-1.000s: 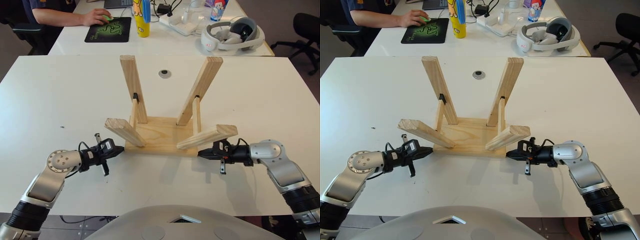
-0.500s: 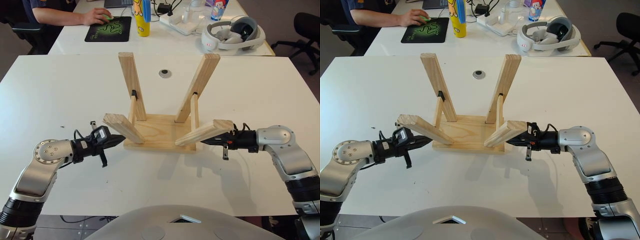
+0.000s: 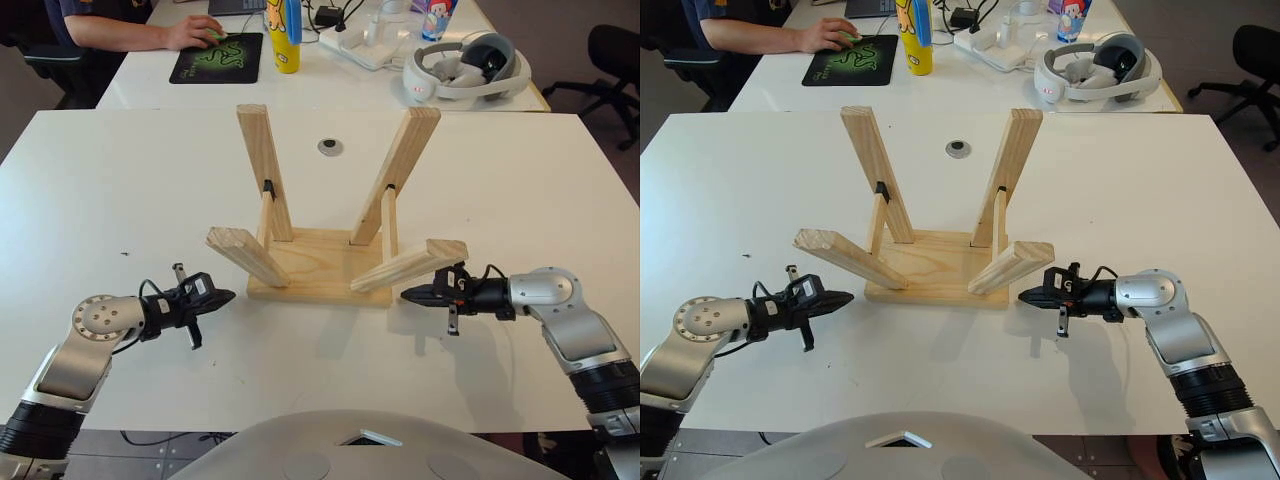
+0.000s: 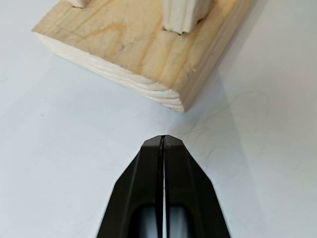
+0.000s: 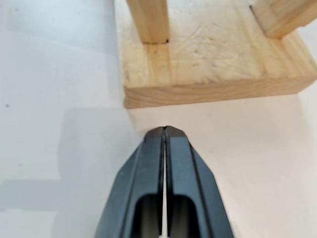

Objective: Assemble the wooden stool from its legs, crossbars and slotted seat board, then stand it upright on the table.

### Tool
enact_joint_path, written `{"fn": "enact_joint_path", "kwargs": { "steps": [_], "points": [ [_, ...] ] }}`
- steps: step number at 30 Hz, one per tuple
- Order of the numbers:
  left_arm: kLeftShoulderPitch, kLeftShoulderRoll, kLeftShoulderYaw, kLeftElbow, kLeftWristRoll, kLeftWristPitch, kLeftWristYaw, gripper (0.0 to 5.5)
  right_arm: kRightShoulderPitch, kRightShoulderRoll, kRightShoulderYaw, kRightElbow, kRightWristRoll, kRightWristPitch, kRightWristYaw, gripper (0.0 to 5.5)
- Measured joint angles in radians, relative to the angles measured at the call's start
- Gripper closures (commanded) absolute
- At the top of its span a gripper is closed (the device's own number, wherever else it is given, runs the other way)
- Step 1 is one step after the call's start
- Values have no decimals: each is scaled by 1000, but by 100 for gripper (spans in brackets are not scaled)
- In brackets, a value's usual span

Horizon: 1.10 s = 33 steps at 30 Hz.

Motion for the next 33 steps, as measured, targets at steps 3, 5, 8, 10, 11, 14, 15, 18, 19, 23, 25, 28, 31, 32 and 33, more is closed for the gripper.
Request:
{"fn": "enact_joint_path", "kwargs": {
  "steps": [3, 5, 8, 10, 11, 14, 15, 18, 19, 23, 25, 28, 31, 32, 33],
  "points": [
    [0, -18, -12, -6, 1, -1, 7, 548, 13, 8, 9, -30, -3, 12, -9, 550],
    [-1, -26, -17, -5, 2, -5, 16, 548, 15, 15, 15, -35, -6, 19, -17, 550],
    [-2, -32, -23, 0, 5, -16, 24, 548, 15, 20, 24, -36, -15, 22, -27, 550],
    [-2, -31, -24, 1, 15, -23, 25, 548, 15, 19, 29, -35, -22, 21, -30, 550],
    [-2, -30, -25, 3, 19, -30, 25, 548, 15, 19, 31, -34, -23, 20, -31, 550],
    [-1, -24, -26, 10, 32, -48, 25, 548, 14, 18, 30, -25, -25, 16, -32, 550],
    [-2, -20, -25, 12, 40, -55, 25, 548, 14, 18, 31, -24, -25, 15, -32, 550],
    [-8, -10, -25, 27, 46, -71, 26, 548, 10, 18, 31, -15, -25, 7, -32, 550],
    [-11, -8, -25, 30, 51, -76, 27, 548, 7, 18, 32, -9, -25, 3, -32, 550],
    [-26, -4, -26, 49, 67, -90, 40, 548, -1, 18, 33, 6, -26, -9, -33, 550],
    [-35, -5, -31, 53, 76, -91, 45, 548, -2, 18, 35, 6, -26, -10, -36, 550],
    [-52, -21, -47, 62, 82, -93, 59, 548, -2, 20, 38, 4, -26, -11, -41, 550],
    [-58, -33, -58, 64, 82, -96, 64, 548, -2, 29, 41, 2, -26, -10, -51, 550],
    [-59, -36, -61, 62, 82, -95, 64, 548, -1, 29, 42, 2, -26, -10, -53, 550],
    [-59, -38, -64, 60, 82, -95, 64, 548, -1, 30, 42, 1, -26, -9, -55, 550]
  ]
}}
